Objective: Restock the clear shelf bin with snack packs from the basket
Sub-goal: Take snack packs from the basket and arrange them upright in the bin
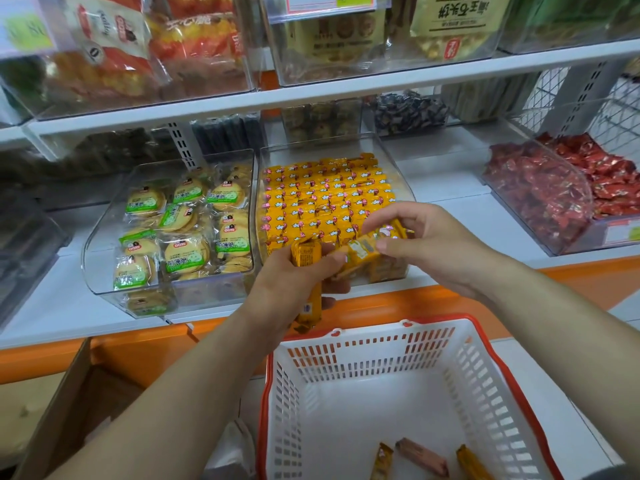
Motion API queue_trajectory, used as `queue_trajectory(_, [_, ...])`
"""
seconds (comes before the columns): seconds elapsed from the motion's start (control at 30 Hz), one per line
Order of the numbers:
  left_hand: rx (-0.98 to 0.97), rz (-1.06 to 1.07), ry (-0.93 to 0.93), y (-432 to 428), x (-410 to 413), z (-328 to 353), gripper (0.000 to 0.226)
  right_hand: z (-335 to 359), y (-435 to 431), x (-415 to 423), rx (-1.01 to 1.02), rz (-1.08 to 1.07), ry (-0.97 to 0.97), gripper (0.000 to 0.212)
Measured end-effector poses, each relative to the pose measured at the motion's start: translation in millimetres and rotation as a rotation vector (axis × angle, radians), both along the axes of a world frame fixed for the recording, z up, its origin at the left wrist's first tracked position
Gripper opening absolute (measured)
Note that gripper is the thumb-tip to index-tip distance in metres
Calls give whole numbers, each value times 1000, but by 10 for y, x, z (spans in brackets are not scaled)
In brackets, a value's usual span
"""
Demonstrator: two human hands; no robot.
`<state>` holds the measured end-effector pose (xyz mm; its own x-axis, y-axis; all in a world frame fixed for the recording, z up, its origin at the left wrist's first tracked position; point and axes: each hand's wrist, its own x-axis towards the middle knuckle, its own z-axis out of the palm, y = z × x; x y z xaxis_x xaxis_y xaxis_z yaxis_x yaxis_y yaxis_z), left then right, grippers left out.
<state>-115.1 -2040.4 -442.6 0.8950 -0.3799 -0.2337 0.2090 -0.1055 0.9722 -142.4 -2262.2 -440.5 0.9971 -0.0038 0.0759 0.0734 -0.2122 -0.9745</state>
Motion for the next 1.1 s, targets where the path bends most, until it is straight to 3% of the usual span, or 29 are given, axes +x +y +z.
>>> queue_trajectory(0.07, [12,15,5,-1,-1,-5,13,-3,-14,-2,27,-4,-10,41])
queue_trajectory(0.2, [-28,50,21,-5,14,-11,15,-35,8,26,305,-119,83,63])
queue_trajectory(0.37, [-21,53,11,-19,8,-18,19,12,66,25,317,-101,83,43])
queue_trajectory(0.53, [-76,151,-84,44,99,82,28,136,187,16,-211,25,-56,6])
queue_trajectory(0.7, [-16,63,-106,51,115,49,33,106,292,43,-233,136,15,40])
queue_trajectory(0.77, [70,26,-78,98,149,15,32,111,174,98,-216,43,-57,52])
queue_trajectory(0.9, [178,-39,-39,193,191,-58,27,42,-5,203,-221,-242,-224,48])
queue_trajectory(1.1, [212,-6,-110,221,193,-59,8,-137,14,239,-853,-189,-269,41])
